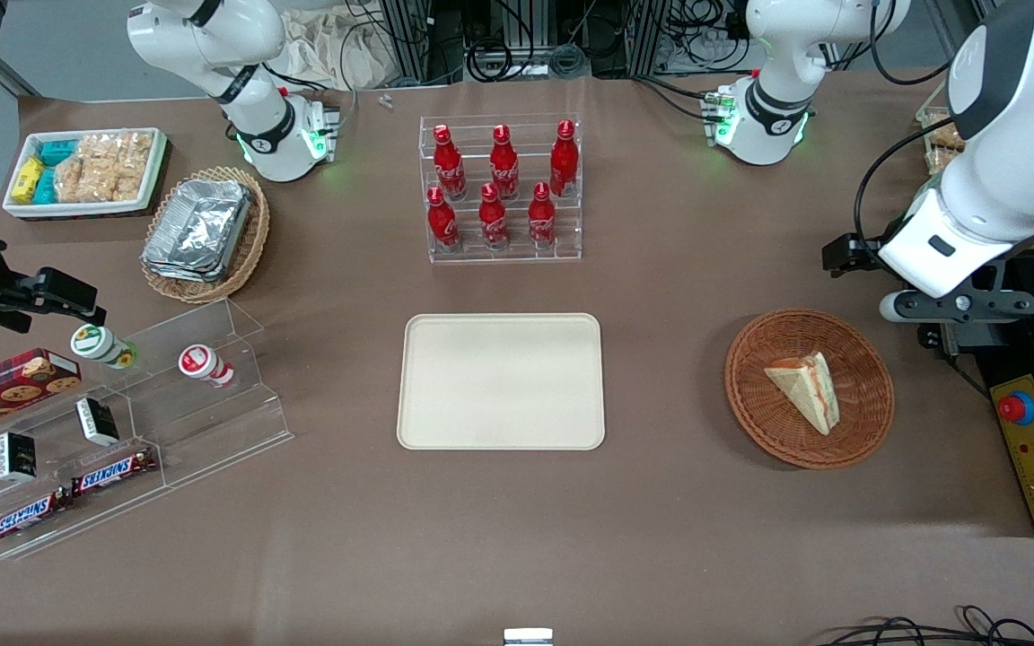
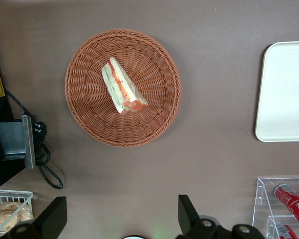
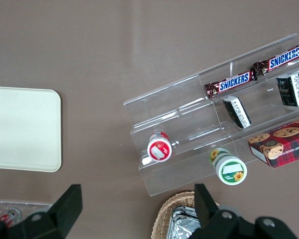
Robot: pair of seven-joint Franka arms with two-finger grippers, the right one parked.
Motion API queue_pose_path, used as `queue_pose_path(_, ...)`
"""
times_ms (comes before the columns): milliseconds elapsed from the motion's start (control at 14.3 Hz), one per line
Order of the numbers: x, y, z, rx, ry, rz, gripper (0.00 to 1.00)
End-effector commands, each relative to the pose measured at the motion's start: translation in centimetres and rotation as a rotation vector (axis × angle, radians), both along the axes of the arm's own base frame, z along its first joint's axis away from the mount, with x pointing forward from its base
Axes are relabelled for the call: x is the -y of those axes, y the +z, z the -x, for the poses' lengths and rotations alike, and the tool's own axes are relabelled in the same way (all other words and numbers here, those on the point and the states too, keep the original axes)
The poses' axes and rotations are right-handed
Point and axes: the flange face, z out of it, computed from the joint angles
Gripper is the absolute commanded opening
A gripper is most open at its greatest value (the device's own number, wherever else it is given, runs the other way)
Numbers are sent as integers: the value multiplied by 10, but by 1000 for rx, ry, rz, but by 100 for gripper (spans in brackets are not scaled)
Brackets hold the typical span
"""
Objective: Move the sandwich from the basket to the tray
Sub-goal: 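Move the left gripper over the wrapped sandwich in the wicker basket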
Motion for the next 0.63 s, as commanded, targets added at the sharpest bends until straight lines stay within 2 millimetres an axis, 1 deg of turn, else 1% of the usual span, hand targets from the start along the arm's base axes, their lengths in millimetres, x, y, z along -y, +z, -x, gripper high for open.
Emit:
queue_pose_path(0, -1, -8, -10, 6, -14, -6, 100)
queue_pose_path(70, 0, -6, -12, 10, -12, 6, 100)
queue_pose_path(210, -2, -18, -20, -3, -5, -5, 100)
queue_pose_path(280, -1, -33, -27, -26, 46, -2, 100)
queue_pose_path(350, -10, -42, -35, -17, 151, 0, 100)
queue_pose_path(420, -17, -50, -41, 22, 203, 8, 100)
queue_pose_path(490, -16, -67, -42, 45, 226, 5, 100)
queue_pose_path(560, -15, -79, -45, 83, 257, 8, 100)
